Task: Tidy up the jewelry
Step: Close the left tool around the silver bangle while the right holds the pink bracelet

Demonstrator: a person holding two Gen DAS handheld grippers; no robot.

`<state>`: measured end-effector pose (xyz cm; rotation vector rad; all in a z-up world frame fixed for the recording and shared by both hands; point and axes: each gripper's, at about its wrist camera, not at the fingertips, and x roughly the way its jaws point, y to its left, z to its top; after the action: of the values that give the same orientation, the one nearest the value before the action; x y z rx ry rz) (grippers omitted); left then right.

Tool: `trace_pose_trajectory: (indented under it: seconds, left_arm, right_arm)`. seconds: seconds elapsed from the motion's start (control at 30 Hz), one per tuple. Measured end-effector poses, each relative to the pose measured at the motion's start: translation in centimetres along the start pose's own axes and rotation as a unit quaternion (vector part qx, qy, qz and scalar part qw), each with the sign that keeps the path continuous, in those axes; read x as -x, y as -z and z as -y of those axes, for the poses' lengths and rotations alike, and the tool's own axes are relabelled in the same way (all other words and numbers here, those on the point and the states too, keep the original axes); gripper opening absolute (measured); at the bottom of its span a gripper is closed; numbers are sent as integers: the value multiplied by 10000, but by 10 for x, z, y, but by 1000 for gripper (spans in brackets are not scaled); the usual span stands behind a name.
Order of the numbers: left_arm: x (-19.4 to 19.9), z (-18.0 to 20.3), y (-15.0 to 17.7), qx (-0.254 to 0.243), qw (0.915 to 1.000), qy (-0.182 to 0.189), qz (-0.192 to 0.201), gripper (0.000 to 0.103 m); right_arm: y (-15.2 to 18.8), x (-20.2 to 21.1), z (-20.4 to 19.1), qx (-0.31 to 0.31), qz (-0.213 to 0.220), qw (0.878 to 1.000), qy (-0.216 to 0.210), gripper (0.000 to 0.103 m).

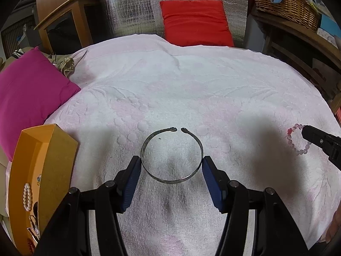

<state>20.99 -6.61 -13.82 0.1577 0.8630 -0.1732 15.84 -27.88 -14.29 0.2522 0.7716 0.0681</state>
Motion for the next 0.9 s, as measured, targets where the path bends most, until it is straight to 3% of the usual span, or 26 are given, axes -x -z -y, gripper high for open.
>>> trace_pose_trajectory:
  seconds: [0.9]
  left_arm:
    - [-10,12,5,-123,9997,-175,-116,60]
  right_arm:
    - [2,4,15,-50,-29,10000,46,9]
